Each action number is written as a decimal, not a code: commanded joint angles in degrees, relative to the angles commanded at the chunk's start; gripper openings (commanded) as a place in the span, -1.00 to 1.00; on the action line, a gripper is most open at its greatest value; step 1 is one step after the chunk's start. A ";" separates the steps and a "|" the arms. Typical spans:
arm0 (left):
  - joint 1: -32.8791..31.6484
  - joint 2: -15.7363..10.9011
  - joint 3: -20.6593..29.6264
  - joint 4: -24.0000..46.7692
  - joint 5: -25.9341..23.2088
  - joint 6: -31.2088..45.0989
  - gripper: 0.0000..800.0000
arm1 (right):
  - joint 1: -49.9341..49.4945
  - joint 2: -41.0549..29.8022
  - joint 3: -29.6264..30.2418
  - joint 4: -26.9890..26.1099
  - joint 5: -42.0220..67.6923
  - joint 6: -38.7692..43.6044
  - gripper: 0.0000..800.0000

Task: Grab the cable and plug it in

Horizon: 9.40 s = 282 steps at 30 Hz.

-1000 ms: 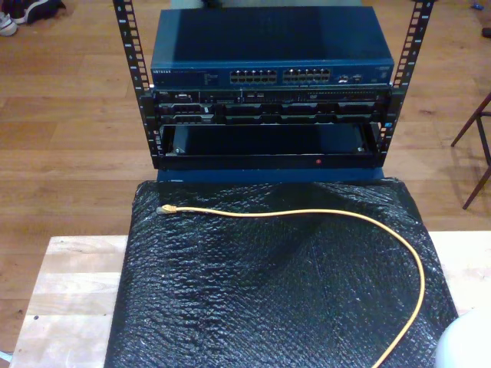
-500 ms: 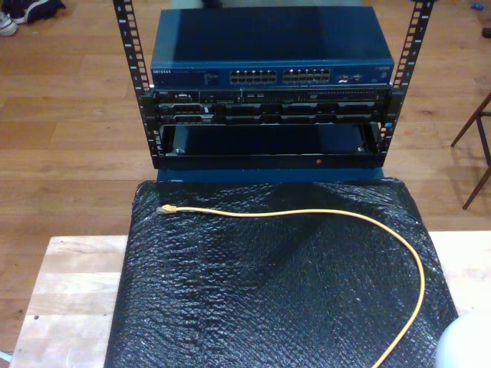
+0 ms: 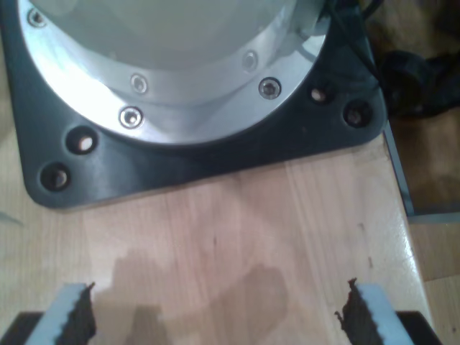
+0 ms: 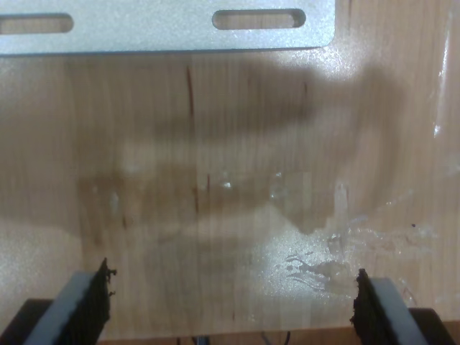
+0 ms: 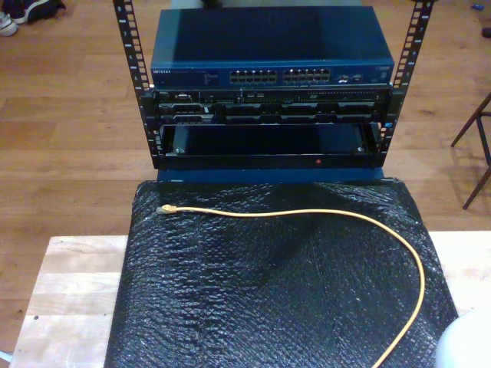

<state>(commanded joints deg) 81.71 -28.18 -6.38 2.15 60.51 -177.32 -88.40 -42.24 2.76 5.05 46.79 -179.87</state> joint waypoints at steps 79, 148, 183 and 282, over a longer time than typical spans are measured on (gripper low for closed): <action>0.00 -1.23 -6.07 0.44 10.37 -0.26 1.00 | 0.26 0.09 -18.73 0.18 25.23 2.81 0.99; -29.19 -2.11 -26.29 -18.11 34.29 -35.60 1.00 | 27.69 19.60 -58.73 25.14 57.93 50.64 0.99; -38.95 -0.97 -25.49 -25.67 29.71 -49.58 1.00 | 63.74 21.98 -62.51 32.18 42.02 75.43 0.99; -41.05 0.79 -25.05 -25.58 25.49 -54.68 1.00 | 125.54 82.55 -108.04 0.00 11.43 124.57 0.94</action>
<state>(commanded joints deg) 40.66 -27.38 -31.44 -23.43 86.00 -232.00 37.14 40.31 -105.29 5.05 58.22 -55.30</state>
